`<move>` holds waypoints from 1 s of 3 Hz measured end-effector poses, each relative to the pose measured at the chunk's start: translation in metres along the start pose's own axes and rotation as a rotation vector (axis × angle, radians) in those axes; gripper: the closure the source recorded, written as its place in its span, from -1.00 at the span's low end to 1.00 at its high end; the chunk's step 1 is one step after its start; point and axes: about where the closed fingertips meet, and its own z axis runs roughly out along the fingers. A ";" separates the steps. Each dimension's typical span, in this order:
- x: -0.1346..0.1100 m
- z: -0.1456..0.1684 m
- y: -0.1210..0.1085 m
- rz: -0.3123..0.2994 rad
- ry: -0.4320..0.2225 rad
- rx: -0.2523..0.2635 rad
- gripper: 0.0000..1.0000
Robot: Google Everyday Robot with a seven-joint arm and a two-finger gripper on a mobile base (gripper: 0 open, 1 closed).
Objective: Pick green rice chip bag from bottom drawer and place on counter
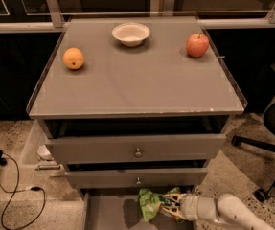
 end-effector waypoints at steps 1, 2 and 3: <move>-0.039 -0.043 -0.017 -0.063 0.029 -0.012 1.00; -0.085 -0.078 -0.031 -0.168 0.066 -0.034 1.00; -0.140 -0.116 -0.052 -0.293 0.097 -0.029 1.00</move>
Offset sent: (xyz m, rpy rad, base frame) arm -0.0120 -0.0308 0.1958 -0.2226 -0.1800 0.1691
